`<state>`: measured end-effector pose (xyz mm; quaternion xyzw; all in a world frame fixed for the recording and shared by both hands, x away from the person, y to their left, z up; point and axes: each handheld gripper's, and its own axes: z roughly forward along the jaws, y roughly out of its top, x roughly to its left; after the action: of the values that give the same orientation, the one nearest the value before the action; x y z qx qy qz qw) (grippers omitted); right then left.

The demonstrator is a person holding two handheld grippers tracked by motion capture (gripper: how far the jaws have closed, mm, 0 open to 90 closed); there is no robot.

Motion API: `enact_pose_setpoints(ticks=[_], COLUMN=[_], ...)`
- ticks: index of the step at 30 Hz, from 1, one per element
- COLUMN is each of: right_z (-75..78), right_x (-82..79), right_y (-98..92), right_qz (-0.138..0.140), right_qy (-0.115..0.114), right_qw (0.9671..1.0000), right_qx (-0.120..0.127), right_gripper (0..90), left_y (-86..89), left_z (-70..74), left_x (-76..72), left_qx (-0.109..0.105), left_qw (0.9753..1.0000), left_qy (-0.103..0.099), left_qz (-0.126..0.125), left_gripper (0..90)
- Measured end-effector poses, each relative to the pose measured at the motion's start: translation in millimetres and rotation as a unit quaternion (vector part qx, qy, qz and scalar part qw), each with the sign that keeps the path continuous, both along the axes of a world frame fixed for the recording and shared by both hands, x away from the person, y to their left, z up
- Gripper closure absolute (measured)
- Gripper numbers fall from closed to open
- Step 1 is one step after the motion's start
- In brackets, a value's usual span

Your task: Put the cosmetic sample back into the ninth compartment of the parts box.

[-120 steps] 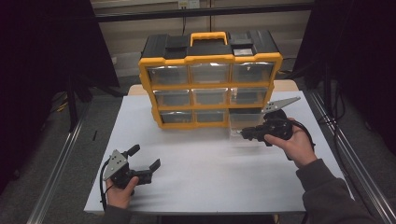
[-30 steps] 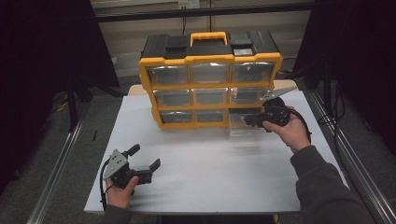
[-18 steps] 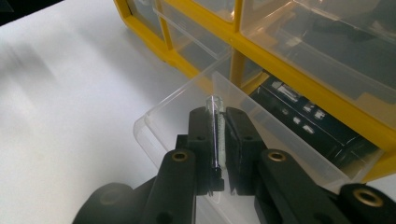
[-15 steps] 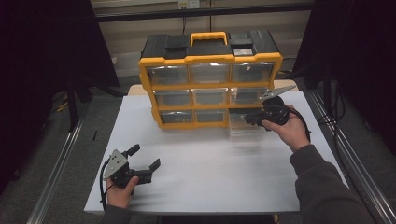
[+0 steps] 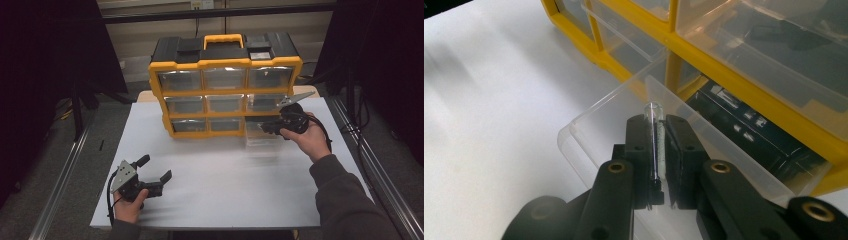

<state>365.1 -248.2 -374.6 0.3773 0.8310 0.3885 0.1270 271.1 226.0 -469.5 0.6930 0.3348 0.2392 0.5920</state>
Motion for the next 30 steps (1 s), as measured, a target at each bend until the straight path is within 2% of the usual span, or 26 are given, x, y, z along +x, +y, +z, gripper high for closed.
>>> enact_pose_setpoints(ticks=[16, 17, 21, 26, 30], right_z=[-3.3, -3.5, -4.2, -3.9, -5.1], right_x=[3.8, 4.0, 4.8, 3.9, 5.3], right_y=[0.8, 0.6, 0.3, 1.0, 0.7], right_qz=[-0.006, -0.005, 0.000, -0.007, -0.002], right_qy=[-0.001, -0.001, -0.001, 0.004, -0.003], right_qw=[0.9999, 0.9999, 1.0000, 0.9999, 0.9999], right_qx=[-0.008, -0.010, -0.003, -0.012, -0.015], right_gripper=[81.3, 81.3, 81.3, 81.3, 81.2], left_y=[-0.3, 0.0, 0.6, 0.8, 0.6], left_z=[-0.2, 0.0, 0.2, 0.3, 0.2], left_x=[-0.4, 0.1, 0.0, 0.0, 0.0], left_qx=[-0.002, 0.001, 0.003, 0.004, 0.003], left_qw=[1.0000, 1.0000, 1.0000, 1.0000, 1.0000], left_qy=[0.004, 0.000, -0.001, -0.001, -0.001], left_qz=[0.001, 0.000, 0.002, 0.002, 0.002], left_gripper=[1.9, 1.8, 1.8, 1.9, 1.9])
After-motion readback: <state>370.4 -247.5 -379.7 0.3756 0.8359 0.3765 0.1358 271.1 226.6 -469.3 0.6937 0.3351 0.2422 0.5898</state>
